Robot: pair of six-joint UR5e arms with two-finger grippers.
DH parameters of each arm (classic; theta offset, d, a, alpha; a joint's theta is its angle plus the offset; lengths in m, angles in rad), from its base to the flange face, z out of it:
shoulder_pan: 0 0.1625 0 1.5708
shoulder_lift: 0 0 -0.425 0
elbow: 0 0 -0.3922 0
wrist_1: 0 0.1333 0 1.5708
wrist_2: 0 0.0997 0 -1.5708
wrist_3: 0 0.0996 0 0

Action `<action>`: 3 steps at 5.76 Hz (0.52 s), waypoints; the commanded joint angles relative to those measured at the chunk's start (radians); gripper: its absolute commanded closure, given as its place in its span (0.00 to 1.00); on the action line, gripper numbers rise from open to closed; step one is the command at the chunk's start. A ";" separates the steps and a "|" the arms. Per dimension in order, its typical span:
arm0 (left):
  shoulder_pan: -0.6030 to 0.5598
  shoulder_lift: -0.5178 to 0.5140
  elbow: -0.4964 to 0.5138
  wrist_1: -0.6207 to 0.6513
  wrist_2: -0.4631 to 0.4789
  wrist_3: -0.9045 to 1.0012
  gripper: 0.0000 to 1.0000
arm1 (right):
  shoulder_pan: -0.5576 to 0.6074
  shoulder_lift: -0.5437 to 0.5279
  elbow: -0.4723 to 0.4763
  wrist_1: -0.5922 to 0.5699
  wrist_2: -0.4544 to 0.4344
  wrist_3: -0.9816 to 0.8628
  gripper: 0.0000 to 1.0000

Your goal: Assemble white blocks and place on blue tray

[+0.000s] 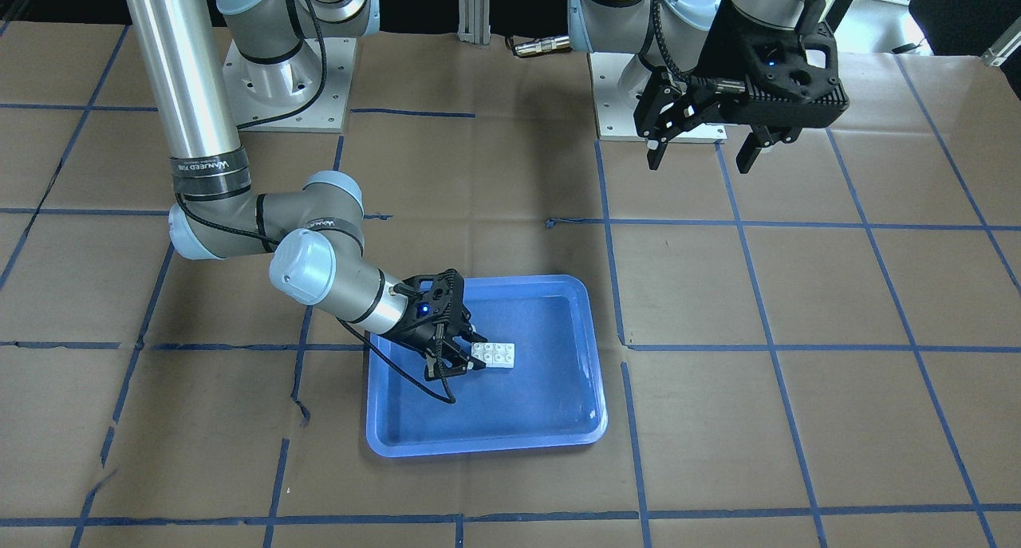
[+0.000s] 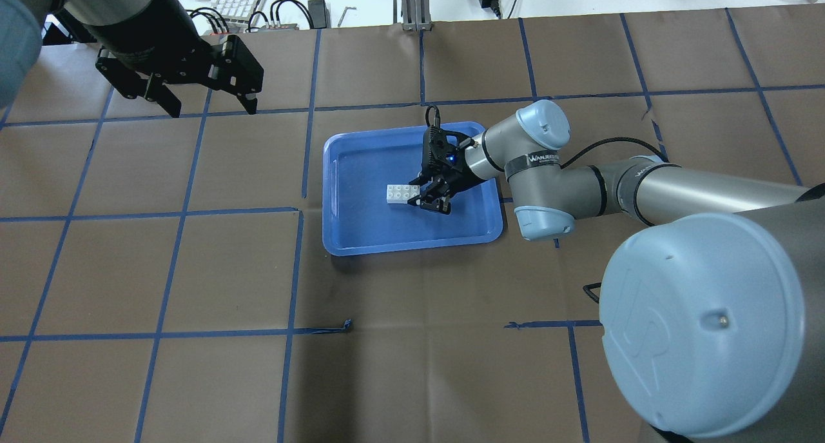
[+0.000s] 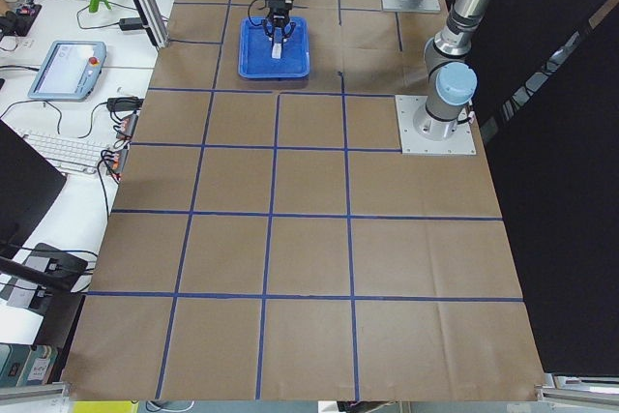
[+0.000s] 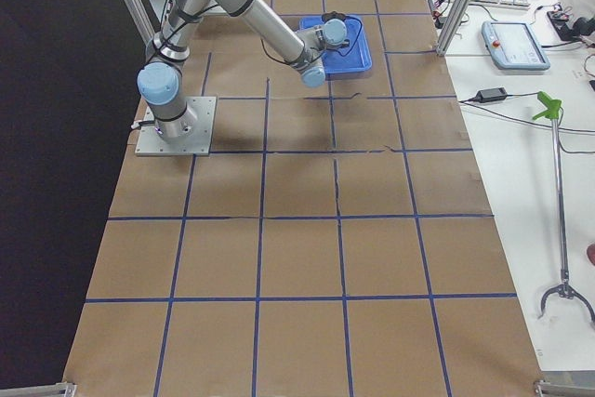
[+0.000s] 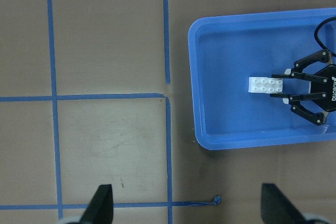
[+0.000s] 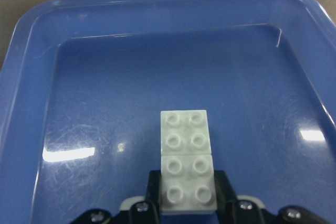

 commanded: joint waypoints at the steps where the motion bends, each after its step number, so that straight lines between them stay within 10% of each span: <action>1: 0.000 0.000 0.000 0.000 0.000 0.000 0.00 | 0.000 0.001 0.000 -0.002 -0.002 0.003 0.62; 3: 0.000 0.000 0.000 0.000 0.001 0.000 0.00 | 0.000 0.001 0.001 0.000 -0.002 0.004 0.48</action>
